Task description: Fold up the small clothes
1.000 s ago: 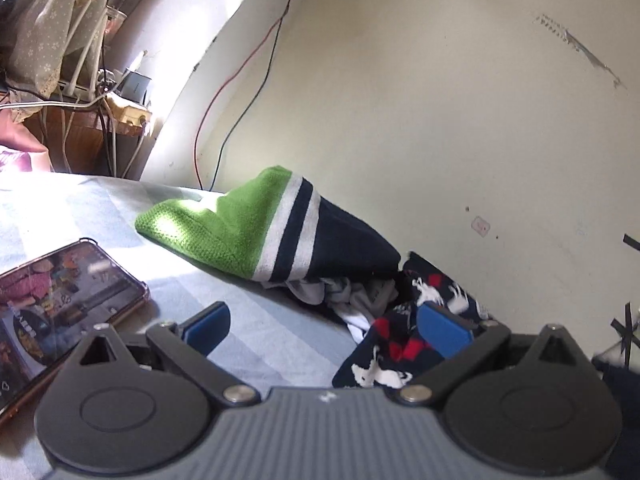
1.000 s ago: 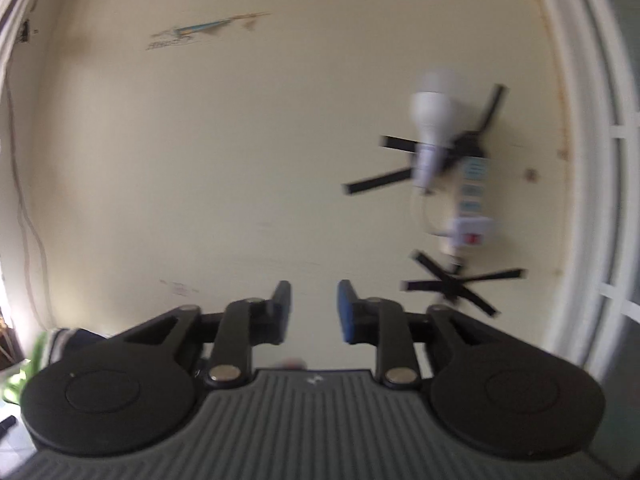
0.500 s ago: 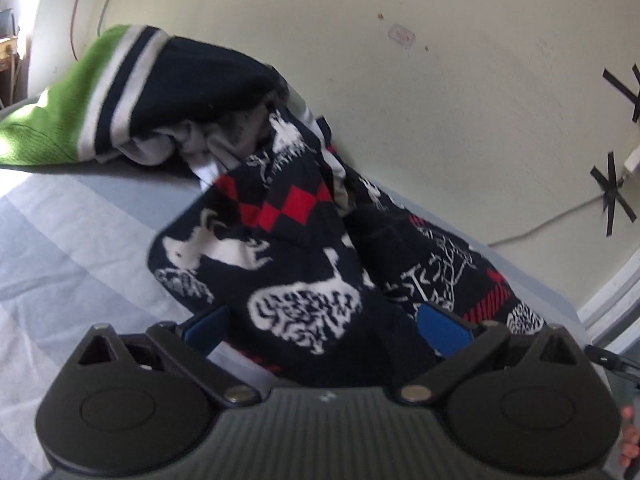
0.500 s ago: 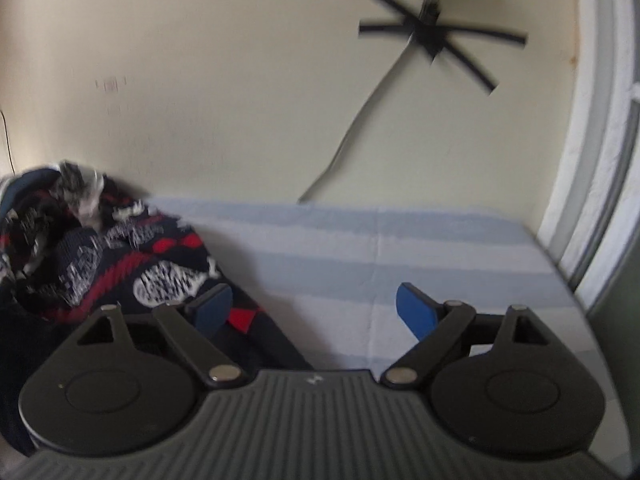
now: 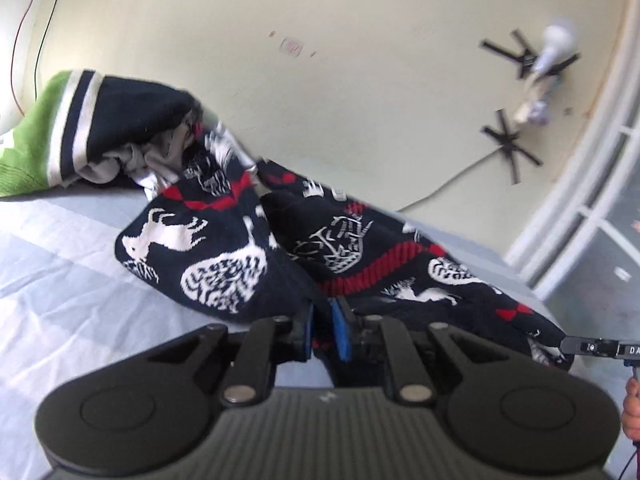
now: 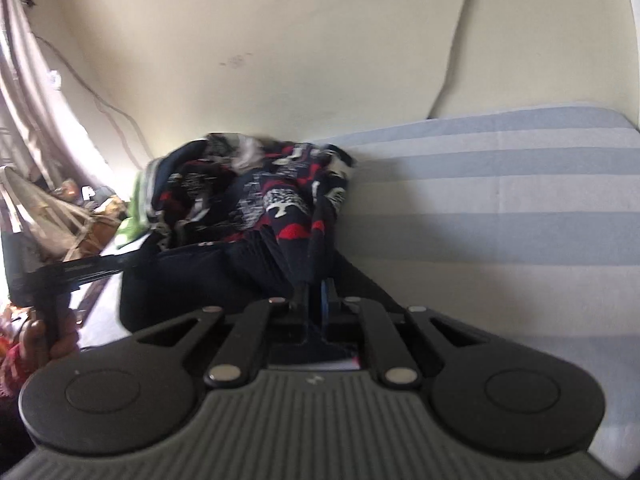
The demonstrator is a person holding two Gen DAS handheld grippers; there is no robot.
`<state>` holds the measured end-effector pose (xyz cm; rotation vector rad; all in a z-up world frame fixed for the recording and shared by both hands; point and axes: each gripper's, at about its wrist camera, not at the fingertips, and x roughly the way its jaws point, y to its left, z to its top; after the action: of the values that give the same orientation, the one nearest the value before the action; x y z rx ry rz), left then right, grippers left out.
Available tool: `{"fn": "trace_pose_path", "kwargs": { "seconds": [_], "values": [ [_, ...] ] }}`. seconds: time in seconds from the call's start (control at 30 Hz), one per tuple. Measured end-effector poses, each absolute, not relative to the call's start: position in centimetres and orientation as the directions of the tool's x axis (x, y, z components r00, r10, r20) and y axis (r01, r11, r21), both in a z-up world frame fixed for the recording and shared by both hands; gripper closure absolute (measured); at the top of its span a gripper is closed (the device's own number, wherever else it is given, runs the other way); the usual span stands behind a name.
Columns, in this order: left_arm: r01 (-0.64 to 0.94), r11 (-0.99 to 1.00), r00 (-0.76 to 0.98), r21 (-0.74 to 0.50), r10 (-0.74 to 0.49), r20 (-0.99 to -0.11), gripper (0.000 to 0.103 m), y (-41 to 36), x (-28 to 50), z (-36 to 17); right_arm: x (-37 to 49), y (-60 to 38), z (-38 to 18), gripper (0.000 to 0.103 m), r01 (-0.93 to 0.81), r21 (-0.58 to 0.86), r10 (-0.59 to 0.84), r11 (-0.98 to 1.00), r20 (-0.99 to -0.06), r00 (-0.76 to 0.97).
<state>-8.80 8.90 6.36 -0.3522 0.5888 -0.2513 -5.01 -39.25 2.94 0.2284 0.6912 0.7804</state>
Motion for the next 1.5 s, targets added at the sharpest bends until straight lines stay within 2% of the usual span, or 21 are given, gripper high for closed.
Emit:
{"fn": "trace_pose_path", "kwargs": {
  "seconds": [0.1,0.13,0.2,0.23,0.27,0.37,0.4,0.47,0.63,0.77,0.8,0.83,0.87,0.9,0.93,1.07,1.13,1.2,1.33,1.4,1.5],
  "values": [
    [0.183,0.902,0.775,-0.392,-0.378,-0.506,0.087,10.7,-12.3,6.0,-9.1,-39.1,3.9,0.093,-0.742,0.394,0.818,0.542,-0.45,0.358],
    [0.165,0.902,0.77,-0.399,-0.371,-0.52,0.081,11.3,-12.9,5.6,-9.7,-39.0,4.3,0.087,-0.784,0.353,0.828,0.511,-0.446,0.339],
    [0.104,0.905,0.774,-0.412,-0.333,-0.538,0.037,13.1,-13.4,5.2,-8.9,-38.4,4.9,0.06,-0.783,0.292,0.797,0.549,-0.466,0.384],
    [0.062,0.907,0.79,-0.416,-0.3,-0.536,0.03,14.1,-13.3,5.2,-7.6,-38.0,5.2,0.04,-0.752,0.274,0.766,0.6,-0.469,0.44],
    [0.02,0.905,0.802,-0.425,-0.268,-0.533,0.024,15.0,-13.0,5.3,-6.0,-37.7,5.4,0.032,-0.719,0.255,0.734,0.647,-0.465,0.496],
    [-0.055,0.872,0.813,-0.486,-0.244,-0.529,0.016,17.1,-10.4,5.8,0.6,-35.2,5.9,0.029,-0.628,0.239,0.655,0.741,-0.464,0.596],
    [-0.07,0.868,0.813,-0.491,-0.235,-0.533,0.01,17.3,-9.1,6.0,3.2,-34.1,5.9,0.027,-0.583,0.253,0.624,0.772,-0.477,0.619],
    [-0.088,0.876,0.808,-0.475,-0.216,-0.548,0.006,17.1,-6.4,6.2,8.6,-32.9,5.1,0.02,-0.494,0.297,0.573,0.817,-0.513,0.64],
    [-0.182,0.872,0.738,-0.455,-0.185,-0.649,0.004,16.3,0.5,4.4,17.6,-25.0,1.7,0.018,-0.419,0.336,0.53,0.843,-0.651,0.544],
    [-0.195,0.878,0.717,-0.438,-0.177,-0.674,0.001,15.1,2.6,3.6,19.7,-18.4,-1.9,0.015,-0.46,0.326,0.526,0.826,-0.739,0.421],
    [-0.179,0.892,0.722,-0.415,-0.167,-0.671,0.002,14.4,2.8,3.8,19.2,-17.1,-2.3,0.018,-0.492,0.294,0.524,0.819,-0.732,0.434],
    [-0.162,0.906,0.73,-0.391,-0.157,-0.665,0.005,13.7,3.1,3.9,18.6,-16.0,-2.4,0.045,-0.536,0.26,0.529,0.803,-0.724,0.441],
    [-0.145,0.919,0.734,-0.368,-0.15,-0.663,0.023,13.0,3.4,4.0,17.9,-15.3,-2.3,0.087,-0.582,0.254,0.552,0.773,-0.721,0.419],
    [-0.129,0.932,0.726,-0.339,-0.145,-0.672,0.054,12.2,4.1,4.2,17.5,-15.1,-2.1,0.092,-0.599,0.258,0.565,0.758,-0.718,0.407],
    [-0.119,0.936,0.715,-0.33,-0.15,-0.683,0.065,11.7,4.7,4.1,17.2,-15.6,-1.6,0.094,-0.599,0.267,0.577,0.755,-0.705,0.413],
    [-0.061,0.928,0.74,-0.366,-0.204,-0.641,0.08,10.1,5.9,5.6,16.5,-24.1,3.4,0.094,-0.482,0.299,0.563,0.824,-0.537,0.629],
    [-0.015,0.916,0.782,-0.4,-0.238,-0.576,0.081,9.7,5.4,7.2,15.9,-32.3,5.8,0.094,-0.35,0.361,0.488,0.865,-0.44,0.754],
    [0.014,0.902,0.805,-0.431,-0.266,-0.53,0.081,9.7,4.5,8.0,14.1,-41.0,6.8,0.094,-0.192,0.423,0.367,0.886,-0.385,0.847],
    [0.031,0.891,0.804,-0.453,-0.291,-0.519,0.081,9.7,2.3,7.1,7.6,-54.3,5.0,0.094,0.063,0.448,0.14,0.892,-0.406,0.903],
    [0.018,0.879,0.785,-0.476,-0.307,-0.538,0.082,10.1,1.0,5.8,4.2,-57.2,2.8,0.094,0.178,0.394,0.02,0.902,-0.449,0.893],
    [-0.02,0.871,0.771,-0.49,-0.299,-0.562,0.082,11.4,-1.5,4.2,-0.4,-60.7,-1.2,0.094,0.266,0.444,-0.015,0.856,-0.492,0.871]
  ]
}}
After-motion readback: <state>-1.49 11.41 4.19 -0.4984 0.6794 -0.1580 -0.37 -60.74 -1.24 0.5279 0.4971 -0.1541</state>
